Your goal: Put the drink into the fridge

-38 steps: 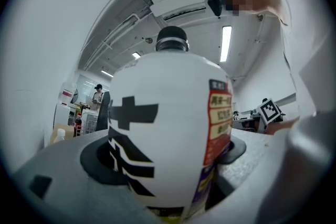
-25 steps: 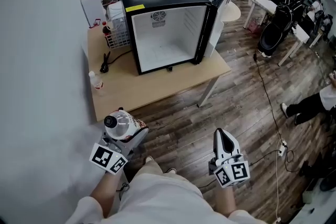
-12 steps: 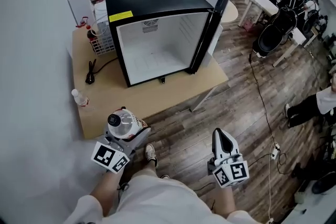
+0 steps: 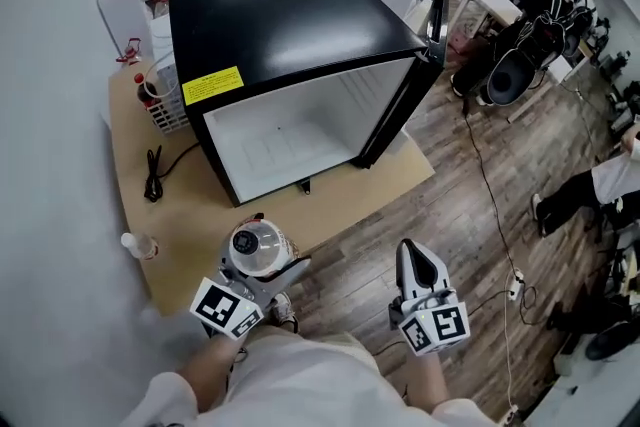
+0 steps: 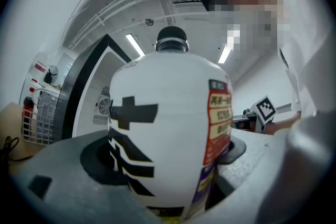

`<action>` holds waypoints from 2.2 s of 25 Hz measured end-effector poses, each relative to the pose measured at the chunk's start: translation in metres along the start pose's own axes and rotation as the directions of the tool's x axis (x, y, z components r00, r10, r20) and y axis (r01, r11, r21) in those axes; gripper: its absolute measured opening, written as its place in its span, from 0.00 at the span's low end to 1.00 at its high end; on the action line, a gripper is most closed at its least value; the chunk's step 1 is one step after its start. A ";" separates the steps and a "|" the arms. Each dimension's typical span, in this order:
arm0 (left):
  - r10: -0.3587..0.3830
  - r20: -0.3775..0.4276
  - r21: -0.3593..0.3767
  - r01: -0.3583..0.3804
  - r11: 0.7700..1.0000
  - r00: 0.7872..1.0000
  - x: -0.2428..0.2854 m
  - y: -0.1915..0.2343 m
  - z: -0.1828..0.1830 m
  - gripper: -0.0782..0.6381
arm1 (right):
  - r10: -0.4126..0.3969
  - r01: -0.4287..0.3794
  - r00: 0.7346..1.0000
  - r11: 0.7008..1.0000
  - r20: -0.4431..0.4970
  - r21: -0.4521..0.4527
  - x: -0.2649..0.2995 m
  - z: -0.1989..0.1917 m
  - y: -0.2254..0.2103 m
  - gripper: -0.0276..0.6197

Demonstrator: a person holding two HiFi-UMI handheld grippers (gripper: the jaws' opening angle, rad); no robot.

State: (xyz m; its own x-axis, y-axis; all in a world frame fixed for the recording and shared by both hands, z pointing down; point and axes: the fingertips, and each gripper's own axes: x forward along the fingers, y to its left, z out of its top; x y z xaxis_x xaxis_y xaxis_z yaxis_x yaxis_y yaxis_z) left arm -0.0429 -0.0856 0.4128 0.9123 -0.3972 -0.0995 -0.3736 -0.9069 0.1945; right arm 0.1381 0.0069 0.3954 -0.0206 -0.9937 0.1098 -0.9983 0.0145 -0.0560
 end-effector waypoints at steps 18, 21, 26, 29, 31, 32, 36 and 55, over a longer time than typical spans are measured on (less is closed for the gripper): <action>0.031 -0.003 0.047 -0.031 0.998 1.000 0.086 0.058 0.012 0.75 | 0.014 -0.016 0.999 0.999 0.044 0.047 0.085 0.004 -0.062 0.05; 0.062 -0.002 0.077 -0.062 0.995 0.998 0.100 0.061 0.017 0.75 | 0.063 -0.066 0.995 0.997 0.072 0.039 0.106 0.012 -0.077 0.05; 0.128 0.006 0.110 -0.128 0.986 0.992 0.120 0.076 0.026 0.75 | 0.137 -0.141 0.987 0.989 0.084 0.041 0.132 0.022 -0.086 0.05; 0.142 -0.005 0.132 -0.140 0.981 0.990 0.132 0.084 0.022 0.75 | 0.164 -0.167 0.984 0.985 0.075 0.046 0.142 0.020 -0.089 0.05; 0.147 -0.015 0.132 -0.144 0.981 0.989 0.140 0.089 0.015 0.75 | 0.175 -0.178 0.983 0.983 0.064 0.051 0.145 0.016 -0.090 0.05; 0.150 -0.023 0.130 -0.146 0.981 0.988 0.144 0.092 0.010 0.75 | 0.179 -0.182 0.982 0.982 0.058 0.053 0.146 0.014 -0.090 0.05; 0.156 -0.049 0.129 -0.149 0.980 0.987 0.159 0.106 -0.009 0.75 | 0.189 -0.191 0.981 0.980 0.042 0.053 0.148 0.009 -0.089 0.05; 0.192 -0.118 0.178 -0.170 0.969 0.974 0.226 0.179 -0.097 0.75 | 0.148 -0.145 0.988 0.988 -0.050 0.060 0.108 -0.032 -0.077 0.05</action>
State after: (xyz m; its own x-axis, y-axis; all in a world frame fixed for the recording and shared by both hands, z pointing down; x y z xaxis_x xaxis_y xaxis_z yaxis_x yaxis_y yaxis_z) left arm 0.1124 -0.3239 0.5199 0.8366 -0.5450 0.0555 -0.5470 -0.8365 0.0320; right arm 0.2112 -0.0980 0.4436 -0.1709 -0.9738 0.1498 -0.9797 0.1518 -0.1308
